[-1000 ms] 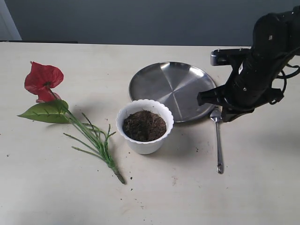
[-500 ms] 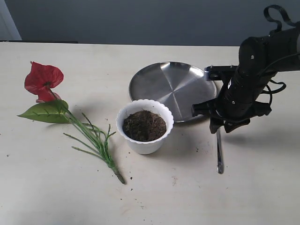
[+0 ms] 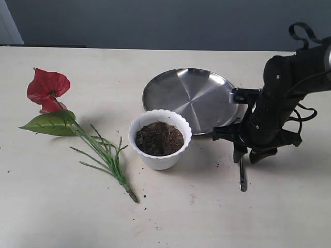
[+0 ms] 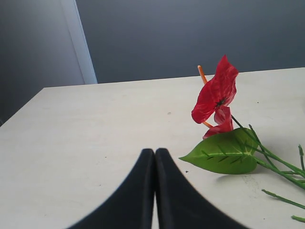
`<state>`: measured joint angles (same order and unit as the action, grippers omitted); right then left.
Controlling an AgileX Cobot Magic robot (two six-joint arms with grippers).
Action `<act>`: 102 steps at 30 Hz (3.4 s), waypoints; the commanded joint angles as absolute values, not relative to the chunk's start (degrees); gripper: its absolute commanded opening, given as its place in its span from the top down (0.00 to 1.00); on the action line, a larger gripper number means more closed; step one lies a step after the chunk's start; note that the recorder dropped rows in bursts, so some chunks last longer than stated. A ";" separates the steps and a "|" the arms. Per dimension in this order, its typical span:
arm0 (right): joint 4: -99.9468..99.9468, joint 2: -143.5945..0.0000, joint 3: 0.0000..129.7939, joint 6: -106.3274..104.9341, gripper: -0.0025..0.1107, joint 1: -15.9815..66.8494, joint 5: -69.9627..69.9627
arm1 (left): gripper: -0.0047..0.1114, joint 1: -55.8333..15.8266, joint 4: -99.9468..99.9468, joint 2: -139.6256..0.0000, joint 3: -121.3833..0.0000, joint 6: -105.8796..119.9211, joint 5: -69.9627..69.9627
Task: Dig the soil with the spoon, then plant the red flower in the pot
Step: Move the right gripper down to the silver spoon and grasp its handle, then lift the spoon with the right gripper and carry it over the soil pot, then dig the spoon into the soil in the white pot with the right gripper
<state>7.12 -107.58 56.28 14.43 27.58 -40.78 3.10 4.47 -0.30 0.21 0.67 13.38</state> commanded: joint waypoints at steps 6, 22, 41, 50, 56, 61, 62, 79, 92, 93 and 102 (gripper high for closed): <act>7.38 -109.49 53.72 14.32 0.68 27.51 -36.97 | 0.96 2.70 4.03 0.00 0.00 0.58 13.22; 7.38 -111.57 52.14 9.69 0.98 27.51 -39.70 | 0.96 2.70 4.03 0.00 0.00 0.58 13.22; 1.99 -92.73 52.14 9.47 0.98 27.51 -47.51 | 0.96 2.70 4.03 0.00 0.00 0.58 13.22; -0.86 -90.67 52.27 9.47 0.98 27.51 -50.88 | 0.96 2.70 4.03 0.00 0.00 0.58 13.22; -0.98 -87.12 52.53 4.48 0.98 27.51 -49.06 | 0.96 2.70 4.03 0.00 0.00 0.58 13.22; -0.98 -85.63 57.12 -5.83 0.98 27.51 -49.31 | 0.96 2.70 4.03 0.00 0.00 0.58 13.32; -0.98 -85.63 58.15 -7.79 0.98 27.66 -49.30 | 0.96 2.70 4.03 0.00 0.00 0.58 13.32; -55.19 -86.02 62.29 -19.18 0.98 66.69 -57.55 | 0.96 2.70 4.03 0.00 0.00 0.58 13.32; -60.05 -93.91 56.33 -21.79 0.98 74.37 -63.93 | 0.96 2.70 4.03 0.00 0.00 0.58 13.22; -60.05 -94.13 56.33 -21.79 0.98 74.37 -63.72 | 0.96 2.70 4.03 0.00 0.00 0.58 13.22; -63.16 -98.90 56.33 -19.05 0.98 74.37 -64.79 | 0.96 2.70 4.03 0.00 0.00 0.58 13.22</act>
